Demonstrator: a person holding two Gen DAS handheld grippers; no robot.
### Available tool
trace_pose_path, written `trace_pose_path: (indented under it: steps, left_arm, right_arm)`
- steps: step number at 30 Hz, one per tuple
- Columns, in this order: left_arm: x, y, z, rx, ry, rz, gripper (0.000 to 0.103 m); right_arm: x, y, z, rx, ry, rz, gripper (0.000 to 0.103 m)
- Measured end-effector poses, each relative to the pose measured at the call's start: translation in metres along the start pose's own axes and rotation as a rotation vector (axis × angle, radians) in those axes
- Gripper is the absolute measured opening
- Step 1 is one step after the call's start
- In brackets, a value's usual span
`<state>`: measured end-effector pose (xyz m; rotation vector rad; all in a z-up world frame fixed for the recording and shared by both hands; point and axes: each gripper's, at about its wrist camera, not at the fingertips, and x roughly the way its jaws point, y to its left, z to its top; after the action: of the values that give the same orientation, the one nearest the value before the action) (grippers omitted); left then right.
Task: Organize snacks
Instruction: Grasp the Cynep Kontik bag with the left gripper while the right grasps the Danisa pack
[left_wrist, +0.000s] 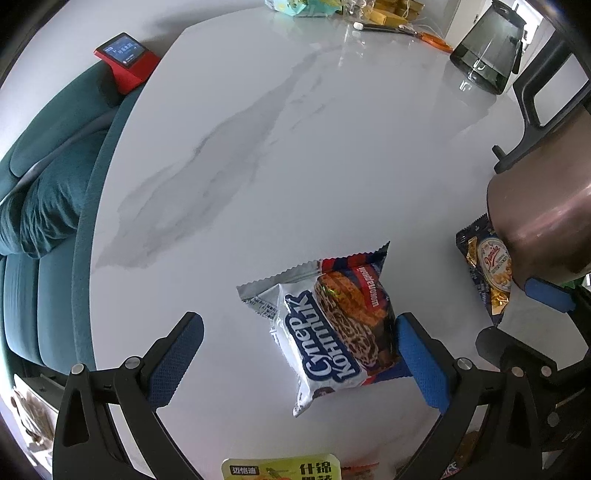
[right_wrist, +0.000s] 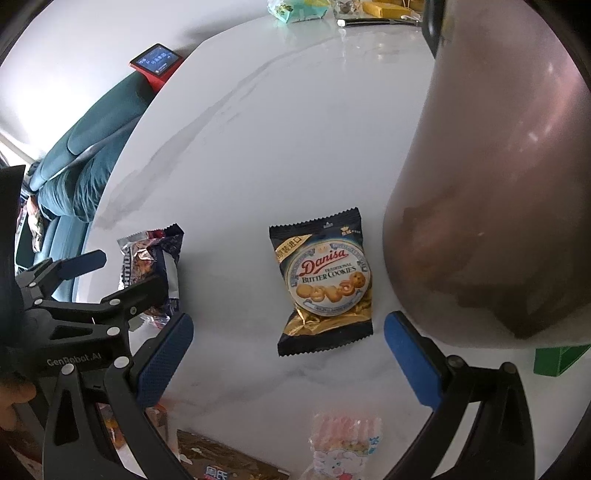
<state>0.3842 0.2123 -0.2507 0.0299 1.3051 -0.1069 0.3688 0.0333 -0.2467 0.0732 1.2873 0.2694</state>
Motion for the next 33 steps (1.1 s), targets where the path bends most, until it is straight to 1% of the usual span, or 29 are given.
trace_pose_path:
  steps: [5, 7, 16, 20, 23, 25, 28, 29, 31, 33]
  left_arm:
    - [0.005, -0.002, 0.0, 0.009, 0.012, -0.008, 0.101]
    - [0.009, 0.004, 0.003, 0.005, 0.014, -0.012, 0.101]
    - [0.014, 0.016, 0.006, 0.003, 0.02, -0.006, 0.101]
    - [0.016, 0.016, 0.004, 0.001, 0.018, -0.011, 0.101]
    - [0.017, 0.016, 0.004, -0.006, 0.017, -0.019, 0.099]
    - [0.018, 0.016, 0.004, -0.008, 0.015, -0.026, 0.097]
    - [0.019, 0.016, 0.005, -0.005, 0.013, -0.035, 0.092]
    - [0.019, 0.016, 0.005, -0.002, 0.013, -0.039, 0.091]
    - [0.018, 0.015, 0.005, 0.003, 0.013, -0.051, 0.082]
    - [0.018, 0.012, 0.004, 0.01, 0.016, -0.057, 0.076]
  right_arm:
    - [0.005, 0.004, 0.002, -0.019, 0.006, -0.033, 0.103]
    - [0.009, 0.005, 0.003, -0.029, 0.011, -0.05, 0.103]
    - [0.026, 0.01, 0.004, -0.026, 0.046, -0.064, 0.103]
    - [0.03, 0.015, 0.006, -0.027, 0.043, -0.07, 0.103]
    - [0.032, 0.02, 0.007, -0.038, 0.036, -0.091, 0.103]
    - [0.032, 0.021, 0.008, -0.049, 0.024, -0.118, 0.103]
    - [0.033, 0.021, 0.01, -0.055, 0.023, -0.122, 0.103]
    - [0.033, 0.022, 0.01, -0.062, 0.02, -0.131, 0.1]
    - [0.035, 0.024, 0.009, -0.082, 0.014, -0.144, 0.1]
    - [0.035, 0.025, 0.009, -0.091, 0.012, -0.146, 0.099]
